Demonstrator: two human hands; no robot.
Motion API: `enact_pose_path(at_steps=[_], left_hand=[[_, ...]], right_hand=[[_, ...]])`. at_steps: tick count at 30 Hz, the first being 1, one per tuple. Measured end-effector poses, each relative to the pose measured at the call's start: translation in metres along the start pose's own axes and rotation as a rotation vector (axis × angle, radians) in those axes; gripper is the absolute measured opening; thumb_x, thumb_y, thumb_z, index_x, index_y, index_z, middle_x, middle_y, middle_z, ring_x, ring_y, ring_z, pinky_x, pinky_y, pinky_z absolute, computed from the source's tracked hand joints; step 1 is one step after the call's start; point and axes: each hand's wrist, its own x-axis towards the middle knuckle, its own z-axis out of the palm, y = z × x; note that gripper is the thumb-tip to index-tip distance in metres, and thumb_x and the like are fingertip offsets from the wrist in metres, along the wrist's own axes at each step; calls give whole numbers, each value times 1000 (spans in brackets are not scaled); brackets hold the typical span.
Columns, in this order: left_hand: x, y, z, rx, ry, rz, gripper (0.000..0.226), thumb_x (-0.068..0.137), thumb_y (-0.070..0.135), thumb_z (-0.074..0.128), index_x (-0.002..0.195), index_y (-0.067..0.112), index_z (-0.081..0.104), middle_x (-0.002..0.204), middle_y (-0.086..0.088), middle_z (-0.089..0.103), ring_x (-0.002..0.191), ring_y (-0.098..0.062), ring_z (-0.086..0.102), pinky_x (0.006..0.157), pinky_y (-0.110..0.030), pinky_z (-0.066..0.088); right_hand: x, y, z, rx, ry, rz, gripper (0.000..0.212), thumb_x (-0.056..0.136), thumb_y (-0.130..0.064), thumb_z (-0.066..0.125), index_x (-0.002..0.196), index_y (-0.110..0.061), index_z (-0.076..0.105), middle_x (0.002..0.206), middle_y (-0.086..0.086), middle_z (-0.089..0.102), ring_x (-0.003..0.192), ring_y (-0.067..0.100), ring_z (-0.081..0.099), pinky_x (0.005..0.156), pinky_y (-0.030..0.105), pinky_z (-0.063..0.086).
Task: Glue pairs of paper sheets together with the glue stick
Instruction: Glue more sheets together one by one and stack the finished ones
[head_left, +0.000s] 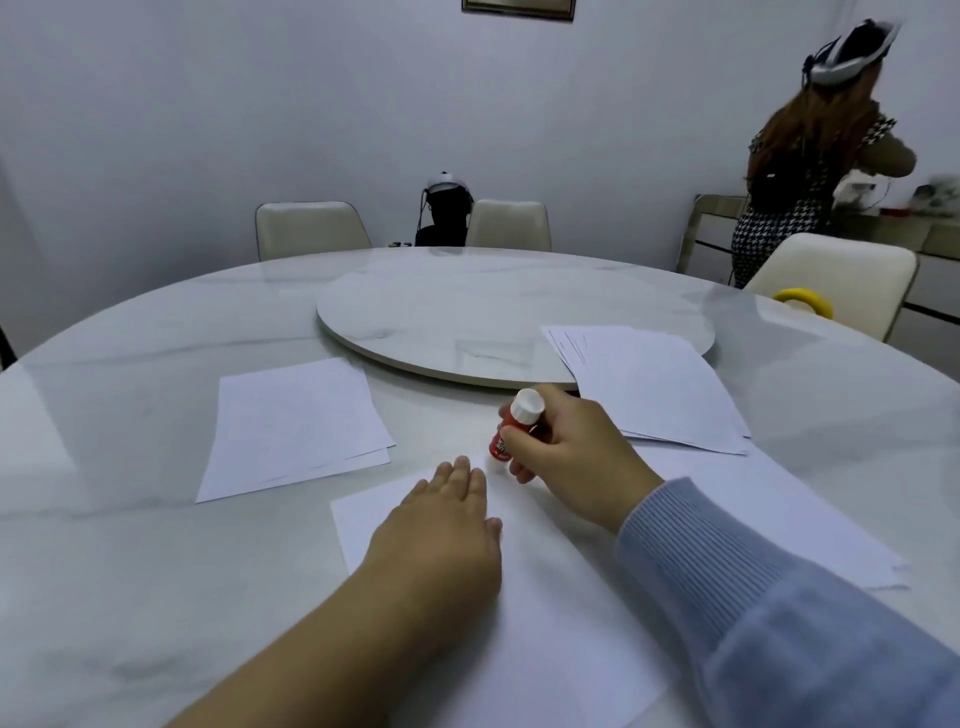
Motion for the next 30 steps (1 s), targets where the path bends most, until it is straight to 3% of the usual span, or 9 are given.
enact_pose_path(at_steps=[4,8,14,19,23,25,27,28,30], left_hand=[[0,0,0,7,-5,16,56,102,33,16,151,16,-4,159,-2,-11,146,-13,-8,117,-27,-2],[0,-3,-1,-11,-1,29,56,102,33,17,151,17,-4,159,-1,-11,146,-11,-8,116,-26,-3],[-1,-2,-1,-4,-24,16,56,102,32,17,151,16,-4,159,0,-12,146,-11,-8,117,-26,-2],[-1,-1,-1,-12,-17,6,55,102,31,17,151,15,-4,159,0,-13,145,-11,-8,117,-26,-3],[-1,-2,-1,-28,-12,5,55,102,31,17,151,15,-3,159,1,-12,145,-10,-9,117,-25,-3],[-1,-2,-2,-38,-10,-1,55,102,31,17,151,16,-2,159,1,-12,146,-10,-8,117,-25,-2],[-3,-3,-4,-31,1,-45,56,102,34,19,152,17,0,159,2,-9,146,-11,-5,117,-27,3],[-5,-3,-5,-2,14,-86,57,101,37,19,152,16,4,160,1,-4,146,-12,0,116,-29,8],[-8,-3,-7,107,97,-178,56,99,43,22,147,15,25,155,-2,22,141,-18,21,110,-33,22]], right_hand=[[1,4,1,-51,-53,-41,11,85,-32,56,94,-24,57,81,-1,72,72,15,68,78,46,55],[2,0,0,-149,-69,-48,13,88,-30,55,96,-20,57,86,-1,70,77,20,66,79,47,54],[-36,-12,-29,-121,-111,-25,10,78,-29,59,77,-19,57,77,1,68,64,16,62,65,42,54],[-96,-19,-54,-80,-165,-44,24,71,-42,55,79,-20,59,77,5,67,65,19,60,62,44,51],[-124,-17,-72,42,-219,12,22,68,-38,58,82,-22,63,81,7,72,62,18,64,55,29,50],[-128,-15,-80,136,-217,34,17,66,-32,64,78,-21,67,76,18,70,51,13,59,50,22,45],[-127,-14,-89,408,-66,59,8,67,-7,64,71,-12,69,68,27,66,41,20,54,42,19,41],[-124,-14,-94,596,50,61,17,63,3,59,66,-10,69,69,27,67,39,21,54,40,17,42],[-117,-12,-103,914,263,22,24,67,-4,51,60,-15,70,72,15,72,47,16,62,43,16,49]])
